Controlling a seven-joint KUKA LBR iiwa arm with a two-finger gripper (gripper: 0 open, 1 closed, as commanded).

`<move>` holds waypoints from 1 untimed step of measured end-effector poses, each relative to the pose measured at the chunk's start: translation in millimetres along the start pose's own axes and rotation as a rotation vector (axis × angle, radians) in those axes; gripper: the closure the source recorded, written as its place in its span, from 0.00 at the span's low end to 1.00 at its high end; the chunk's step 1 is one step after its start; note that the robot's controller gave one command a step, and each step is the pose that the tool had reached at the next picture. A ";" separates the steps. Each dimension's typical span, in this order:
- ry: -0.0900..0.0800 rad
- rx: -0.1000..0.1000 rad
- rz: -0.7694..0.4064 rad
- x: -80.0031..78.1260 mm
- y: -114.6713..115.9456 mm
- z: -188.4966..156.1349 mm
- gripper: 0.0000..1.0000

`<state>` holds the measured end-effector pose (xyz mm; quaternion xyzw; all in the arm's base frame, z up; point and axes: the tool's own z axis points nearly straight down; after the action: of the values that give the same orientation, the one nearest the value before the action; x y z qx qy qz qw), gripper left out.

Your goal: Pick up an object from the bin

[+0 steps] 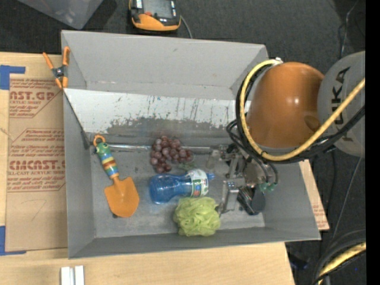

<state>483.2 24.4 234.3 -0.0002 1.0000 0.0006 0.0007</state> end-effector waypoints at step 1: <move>0.000 0.000 0.000 0.0 0.0 0.0 0.00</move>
Offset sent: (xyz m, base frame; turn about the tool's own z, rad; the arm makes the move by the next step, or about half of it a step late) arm 0.0130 0.0349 -0.0714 0.0289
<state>483.2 24.4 234.3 -0.0002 1.0000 0.0006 0.0007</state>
